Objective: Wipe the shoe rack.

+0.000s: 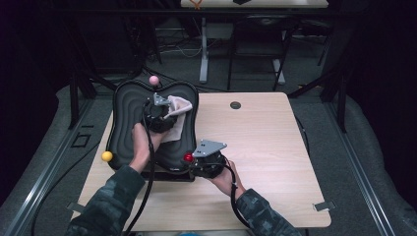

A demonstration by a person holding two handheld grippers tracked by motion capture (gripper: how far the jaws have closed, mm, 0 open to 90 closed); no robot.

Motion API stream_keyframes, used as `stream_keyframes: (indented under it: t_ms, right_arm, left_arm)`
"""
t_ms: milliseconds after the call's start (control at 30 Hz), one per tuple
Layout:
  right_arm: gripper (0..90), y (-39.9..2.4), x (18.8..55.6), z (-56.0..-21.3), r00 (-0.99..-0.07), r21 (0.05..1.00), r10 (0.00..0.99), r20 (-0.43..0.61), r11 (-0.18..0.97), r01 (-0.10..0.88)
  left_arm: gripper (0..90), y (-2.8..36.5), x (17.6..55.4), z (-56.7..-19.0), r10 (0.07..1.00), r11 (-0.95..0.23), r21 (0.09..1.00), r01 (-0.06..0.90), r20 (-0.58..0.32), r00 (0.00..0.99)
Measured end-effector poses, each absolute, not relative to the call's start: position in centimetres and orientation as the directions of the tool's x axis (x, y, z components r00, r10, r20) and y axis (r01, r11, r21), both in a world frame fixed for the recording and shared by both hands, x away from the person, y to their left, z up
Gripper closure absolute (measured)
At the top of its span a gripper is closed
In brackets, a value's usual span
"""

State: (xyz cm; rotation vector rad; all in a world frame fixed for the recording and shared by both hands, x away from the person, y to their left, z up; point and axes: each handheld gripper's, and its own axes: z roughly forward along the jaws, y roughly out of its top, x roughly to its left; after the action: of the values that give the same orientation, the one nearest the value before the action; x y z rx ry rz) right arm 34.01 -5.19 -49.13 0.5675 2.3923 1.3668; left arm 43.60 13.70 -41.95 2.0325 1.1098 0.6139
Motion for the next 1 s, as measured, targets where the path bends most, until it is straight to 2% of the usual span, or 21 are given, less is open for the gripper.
stream_keyframes:
  t_ms: [533,767,1000]
  right_arm:
    - [60.1,-5.2,34.0,-49.2,-0.868,0.871,0.489,-0.086,0.460,0.173]
    - [60.1,-5.2,34.0,-49.2,-0.867,0.871,0.491,-0.086,0.460,0.174]
    - [60.1,-5.2,34.0,-49.2,-0.866,0.870,0.492,-0.088,0.461,0.173]
  left_arm:
    - [79.2,12.4,47.4,-39.9,0.877,-0.329,0.794,0.511,0.057,0.477]
    - [79.1,12.4,48.6,-39.3,0.879,-0.310,0.791,0.527,0.027,0.476]
    - [79.3,12.3,48.2,-39.5,0.876,-0.317,0.788,0.528,0.030,0.481]
